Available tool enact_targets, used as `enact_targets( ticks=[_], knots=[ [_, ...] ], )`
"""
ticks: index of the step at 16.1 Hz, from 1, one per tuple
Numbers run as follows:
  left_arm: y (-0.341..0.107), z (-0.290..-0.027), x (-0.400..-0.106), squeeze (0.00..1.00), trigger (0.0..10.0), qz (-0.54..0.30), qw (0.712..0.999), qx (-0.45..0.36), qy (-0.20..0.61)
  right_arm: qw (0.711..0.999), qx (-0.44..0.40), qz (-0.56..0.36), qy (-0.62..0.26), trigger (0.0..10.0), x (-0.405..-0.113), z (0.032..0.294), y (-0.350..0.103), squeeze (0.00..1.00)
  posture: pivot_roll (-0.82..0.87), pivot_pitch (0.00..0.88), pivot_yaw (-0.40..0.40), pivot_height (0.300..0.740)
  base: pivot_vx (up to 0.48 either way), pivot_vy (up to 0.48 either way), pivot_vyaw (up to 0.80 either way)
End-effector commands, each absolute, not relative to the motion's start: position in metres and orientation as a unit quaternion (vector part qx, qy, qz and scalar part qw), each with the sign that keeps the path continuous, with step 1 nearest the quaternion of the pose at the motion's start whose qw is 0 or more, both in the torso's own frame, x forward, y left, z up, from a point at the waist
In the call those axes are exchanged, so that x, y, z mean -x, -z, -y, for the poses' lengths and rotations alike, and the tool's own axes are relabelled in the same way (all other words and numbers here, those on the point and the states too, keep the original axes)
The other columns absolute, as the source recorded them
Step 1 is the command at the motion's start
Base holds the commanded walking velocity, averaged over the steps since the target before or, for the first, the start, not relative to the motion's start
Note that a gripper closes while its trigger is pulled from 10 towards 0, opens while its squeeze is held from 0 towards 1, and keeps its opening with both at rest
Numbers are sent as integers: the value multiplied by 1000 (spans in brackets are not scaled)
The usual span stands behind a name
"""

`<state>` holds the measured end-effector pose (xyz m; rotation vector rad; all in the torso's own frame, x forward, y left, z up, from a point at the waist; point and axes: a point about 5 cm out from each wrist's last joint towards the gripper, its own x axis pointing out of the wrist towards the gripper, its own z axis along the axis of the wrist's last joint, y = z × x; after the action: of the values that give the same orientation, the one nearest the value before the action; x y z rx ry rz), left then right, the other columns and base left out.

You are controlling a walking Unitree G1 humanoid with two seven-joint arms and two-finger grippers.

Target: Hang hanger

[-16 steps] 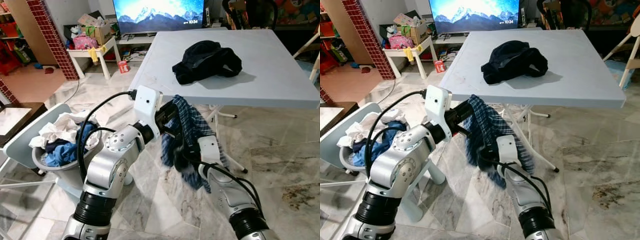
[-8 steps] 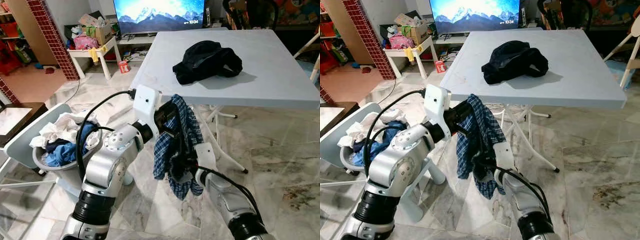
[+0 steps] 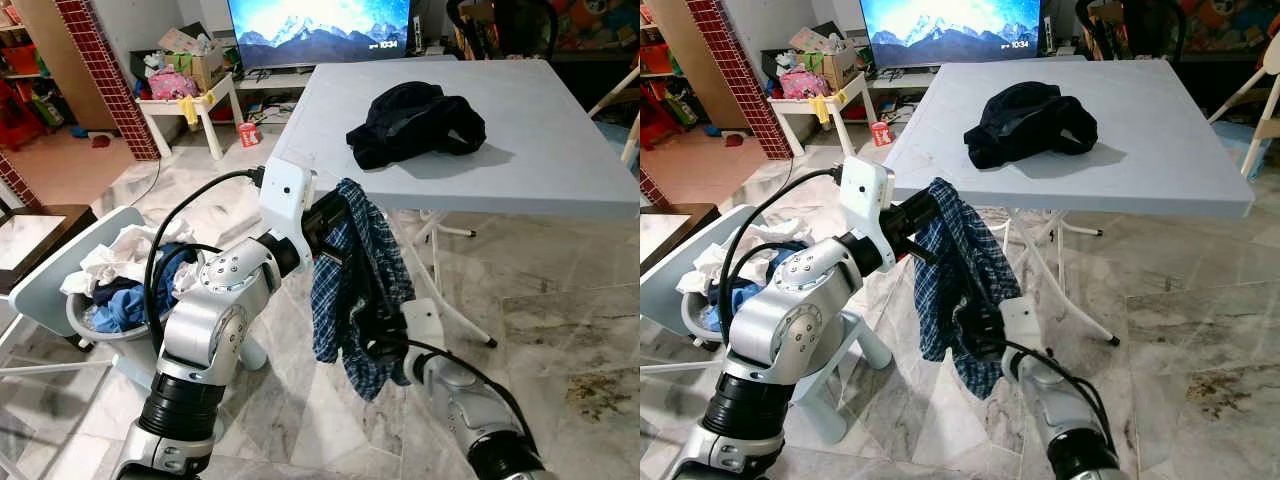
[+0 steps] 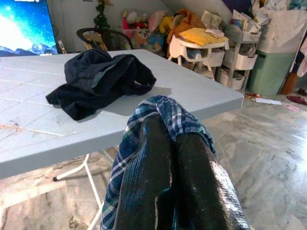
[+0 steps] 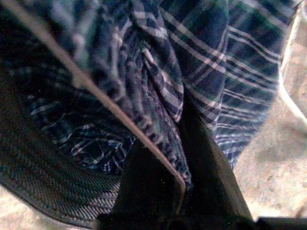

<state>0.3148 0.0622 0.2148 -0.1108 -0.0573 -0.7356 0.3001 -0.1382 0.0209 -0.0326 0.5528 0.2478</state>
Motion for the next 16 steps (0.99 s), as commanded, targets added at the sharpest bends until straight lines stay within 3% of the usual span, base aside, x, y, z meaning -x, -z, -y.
enact_targets(
  ticks=[1, 6, 10, 13, 16],
  knots=[
    [-227, -66, -316, 0, 10000, 51, 932, 50, 355, 957, 13, -267, -109, 0, -304, 139, -23, 0, -34, 0, 117, 740, 0, 0, 0],
    [-220, -70, -315, 0, 10000, 43, 934, 44, 351, 974, -26, -221, -49, 0, -321, 163, -43, 0, -33, 0, 117, 740, 0, 0, 0],
    [-190, -98, -317, 0, 10000, 16, 958, 22, 285, 990, -67, -118, 41, 0, -345, 205, -97, 0, -39, 0, 117, 740, 0, 0, 0],
    [-171, -123, -318, 0, 10000, 10, 977, -9, 212, 993, -69, -93, -18, 0, -350, 199, -122, 0, -37, 0, 116, 740, 0, 0, 0],
    [-158, -144, -321, 0, 10000, 3, 989, -14, 147, 967, -15, -135, -216, 0, -325, 179, -125, 0, -39, 3, 105, 740, 0, 0, 0]
  ],
)
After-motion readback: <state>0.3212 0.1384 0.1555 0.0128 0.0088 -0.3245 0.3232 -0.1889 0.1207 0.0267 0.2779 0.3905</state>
